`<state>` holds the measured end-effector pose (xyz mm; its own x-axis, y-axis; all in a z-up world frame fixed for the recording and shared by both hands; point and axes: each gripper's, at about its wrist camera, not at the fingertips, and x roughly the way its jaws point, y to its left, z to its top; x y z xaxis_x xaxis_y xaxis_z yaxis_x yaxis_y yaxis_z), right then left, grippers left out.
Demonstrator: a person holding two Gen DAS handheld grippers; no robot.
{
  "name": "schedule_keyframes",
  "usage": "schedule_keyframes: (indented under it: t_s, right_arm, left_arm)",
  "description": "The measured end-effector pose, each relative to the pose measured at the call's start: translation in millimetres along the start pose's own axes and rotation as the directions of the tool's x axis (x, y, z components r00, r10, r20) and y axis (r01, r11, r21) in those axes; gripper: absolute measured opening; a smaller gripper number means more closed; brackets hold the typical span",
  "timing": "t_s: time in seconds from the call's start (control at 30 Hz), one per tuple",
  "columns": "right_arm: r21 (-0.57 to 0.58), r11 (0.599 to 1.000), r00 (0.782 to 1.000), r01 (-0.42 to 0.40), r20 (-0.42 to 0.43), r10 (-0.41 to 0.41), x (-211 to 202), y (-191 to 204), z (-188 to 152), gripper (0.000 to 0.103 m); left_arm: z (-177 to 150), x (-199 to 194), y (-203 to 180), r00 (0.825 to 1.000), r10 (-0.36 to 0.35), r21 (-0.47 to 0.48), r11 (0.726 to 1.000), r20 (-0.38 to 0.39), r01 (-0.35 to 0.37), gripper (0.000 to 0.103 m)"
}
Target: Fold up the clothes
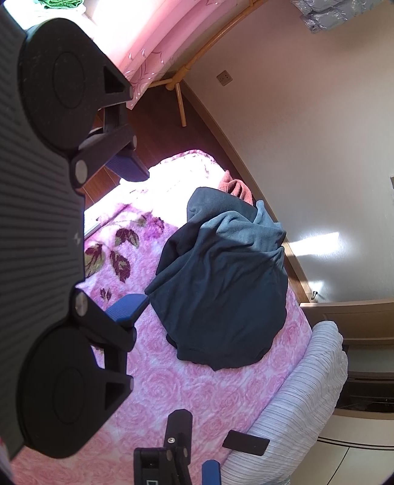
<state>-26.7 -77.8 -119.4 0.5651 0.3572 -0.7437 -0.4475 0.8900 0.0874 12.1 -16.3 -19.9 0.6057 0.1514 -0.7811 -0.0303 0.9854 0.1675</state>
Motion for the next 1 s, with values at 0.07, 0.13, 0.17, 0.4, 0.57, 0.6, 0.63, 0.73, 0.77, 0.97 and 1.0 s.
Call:
schedule_keyframes:
  t_s: [0.07,0.13,0.17,0.4,0.57,0.6,0.63,0.73,0.77,0.97,1.0]
  right_arm:
    - [0.002,1.000,1.000,-0.001,-0.002,0.001,1,-1,0,0.096]
    - [0.002,1.000,1.000,-0.002,-0.005,0.002,3,-1,1,0.096]
    - [0.002,1.000,1.000,-0.002,-0.006,0.002,3,-2,1,0.096]
    - [0.002,1.000,1.000,-0.012,-0.014,0.012,7,-4,0,0.096]
    - [-0.002,1.000,1.000,-0.023,-0.019,0.023,10,-6,-1,0.096]
    - [-0.003,1.000,0.999,-0.025,-0.021,0.025,11,-7,-1,0.096]
    - [-0.002,1.000,0.999,-0.026,-0.023,0.026,12,-8,-2,0.096]
    - [0.001,1.000,0.999,-0.025,-0.031,0.025,15,-9,-4,0.096]
    - [0.002,1.000,0.999,-0.022,-0.039,0.022,19,-11,-4,0.096]
    - [0.016,1.000,0.998,0.003,-0.064,-0.002,44,-22,-3,0.096]
    - [0.017,1.000,0.998,0.006,-0.065,-0.005,49,-23,-1,0.096]
  left_arm:
    - [0,1,0,1.000,0.002,-0.002,1.000,-0.003,-0.002,0.078]
    - [0,2,0,1.000,0.005,-0.001,1.000,-0.005,-0.005,0.078]
    - [0,2,-1,1.000,0.005,-0.003,1.000,-0.007,-0.005,0.078]
    - [-2,4,-3,1.000,0.015,-0.009,1.000,-0.019,-0.015,0.078]
    - [-3,4,-4,0.999,0.023,-0.014,1.000,-0.027,-0.023,0.078]
    - [-4,5,-4,0.999,0.023,-0.012,1.000,-0.029,-0.024,0.078]
    - [-5,5,-5,0.999,0.024,-0.010,1.000,-0.031,-0.024,0.078]
    - [-8,9,-7,0.999,0.028,0.011,1.000,-0.038,-0.027,0.078]
    - [-9,11,-7,0.999,0.029,0.023,0.999,-0.039,-0.028,0.078]
    - [-7,45,3,0.999,0.000,0.113,0.994,-0.045,0.005,0.078]
    - [-4,55,6,0.999,-0.009,0.128,0.992,-0.045,0.015,0.078]
